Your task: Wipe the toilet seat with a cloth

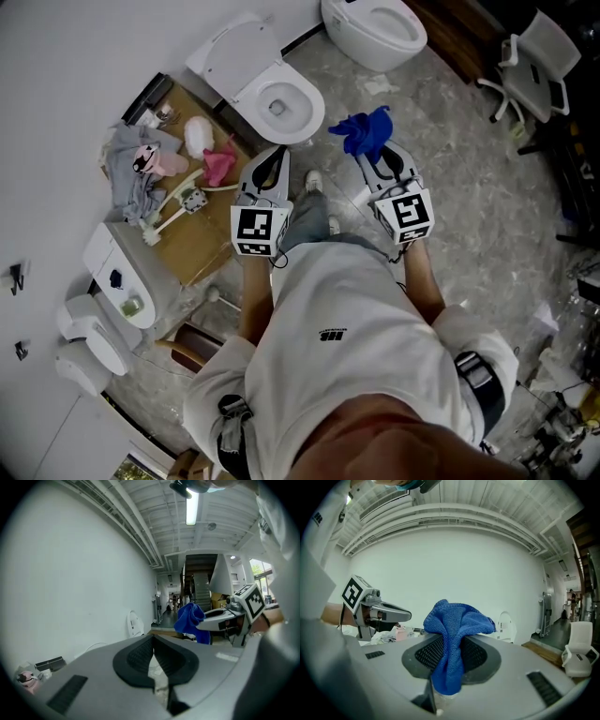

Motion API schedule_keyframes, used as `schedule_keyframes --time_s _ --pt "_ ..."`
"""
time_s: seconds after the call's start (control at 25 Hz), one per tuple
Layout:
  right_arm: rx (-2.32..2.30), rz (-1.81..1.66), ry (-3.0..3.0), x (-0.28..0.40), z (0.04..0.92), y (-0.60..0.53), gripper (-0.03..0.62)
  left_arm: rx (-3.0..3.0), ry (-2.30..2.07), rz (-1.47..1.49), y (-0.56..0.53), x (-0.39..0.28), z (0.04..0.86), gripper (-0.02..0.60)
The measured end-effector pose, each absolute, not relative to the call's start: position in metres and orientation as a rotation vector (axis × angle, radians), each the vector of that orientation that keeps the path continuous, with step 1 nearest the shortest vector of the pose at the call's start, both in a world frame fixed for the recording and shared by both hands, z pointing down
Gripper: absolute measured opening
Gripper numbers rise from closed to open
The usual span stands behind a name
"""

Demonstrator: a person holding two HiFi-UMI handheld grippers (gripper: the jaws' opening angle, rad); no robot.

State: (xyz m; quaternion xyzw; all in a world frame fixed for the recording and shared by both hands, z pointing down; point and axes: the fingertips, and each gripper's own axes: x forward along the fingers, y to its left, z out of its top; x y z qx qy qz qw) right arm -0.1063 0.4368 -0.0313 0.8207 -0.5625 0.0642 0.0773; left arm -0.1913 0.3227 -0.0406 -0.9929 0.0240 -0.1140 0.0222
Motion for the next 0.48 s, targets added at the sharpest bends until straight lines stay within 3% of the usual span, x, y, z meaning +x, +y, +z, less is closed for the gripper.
schedule_keyframes --time_s 0.48 --pt "2.408 0.218 -1.71 -0.018 -0.008 0.35 0.095 -3.129 0.114 -0.308 0.244 -0.1 -0.016 0.011"
